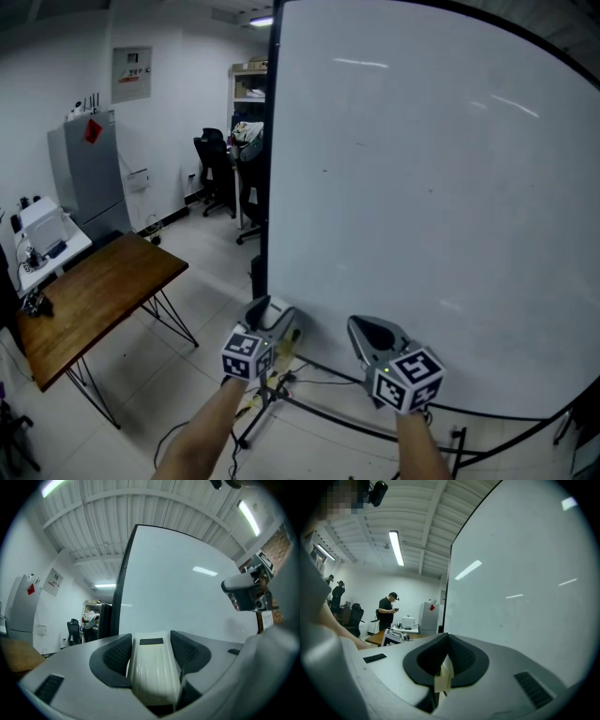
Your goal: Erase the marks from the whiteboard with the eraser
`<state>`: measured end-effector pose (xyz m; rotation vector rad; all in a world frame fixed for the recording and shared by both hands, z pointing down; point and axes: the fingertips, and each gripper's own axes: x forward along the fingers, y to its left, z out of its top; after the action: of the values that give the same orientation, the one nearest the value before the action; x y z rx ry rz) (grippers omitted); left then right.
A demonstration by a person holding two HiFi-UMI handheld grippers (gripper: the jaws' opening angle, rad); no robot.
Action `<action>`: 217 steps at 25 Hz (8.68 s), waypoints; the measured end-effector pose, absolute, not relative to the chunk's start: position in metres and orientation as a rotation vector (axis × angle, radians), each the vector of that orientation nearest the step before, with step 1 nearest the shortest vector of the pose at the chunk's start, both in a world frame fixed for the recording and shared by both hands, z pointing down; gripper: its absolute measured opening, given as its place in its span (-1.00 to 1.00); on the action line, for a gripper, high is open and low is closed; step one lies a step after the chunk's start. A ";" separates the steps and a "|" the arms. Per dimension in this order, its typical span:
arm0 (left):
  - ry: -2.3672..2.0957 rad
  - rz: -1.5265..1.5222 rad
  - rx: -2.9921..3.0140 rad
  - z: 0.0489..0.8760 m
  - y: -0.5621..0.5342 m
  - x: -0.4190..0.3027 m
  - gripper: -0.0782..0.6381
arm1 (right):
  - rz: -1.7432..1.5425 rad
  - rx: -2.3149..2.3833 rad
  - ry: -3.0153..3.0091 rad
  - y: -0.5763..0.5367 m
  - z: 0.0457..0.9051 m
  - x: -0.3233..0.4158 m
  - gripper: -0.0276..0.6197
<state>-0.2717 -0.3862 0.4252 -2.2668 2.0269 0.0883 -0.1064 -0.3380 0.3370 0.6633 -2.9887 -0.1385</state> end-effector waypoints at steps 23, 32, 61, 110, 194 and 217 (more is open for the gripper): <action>2.097 0.012 -2.226 0.432 -0.382 -0.281 -0.05 | -0.112 0.606 -2.999 -0.335 0.344 -0.115 -0.92; 2.130 -0.021 -2.193 0.432 -0.394 -0.281 -0.62 | -0.119 0.660 -2.989 -0.339 0.340 -0.101 -0.92; 2.112 -0.470 -2.353 0.485 -0.402 -0.264 -0.12 | -0.113 0.655 -2.993 -0.336 0.340 -0.100 -0.92; 1.978 -0.036 -2.199 0.454 -0.371 -0.261 -0.03 | -0.090 0.608 -2.978 -0.329 0.351 -0.107 -0.92; 1.211 0.136 -2.762 0.323 -0.360 0.052 -0.78 | -0.157 1.209 -2.931 -0.341 0.320 0.100 -0.93; 1.234 0.170 -2.744 0.312 -0.351 0.048 -0.78 | -0.220 1.179 -2.938 -0.332 0.309 0.093 -0.93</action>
<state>0.0480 -0.3512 0.3121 -2.7437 1.2340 0.1701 0.0929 -0.3315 0.3086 1.1794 -2.9383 -0.2201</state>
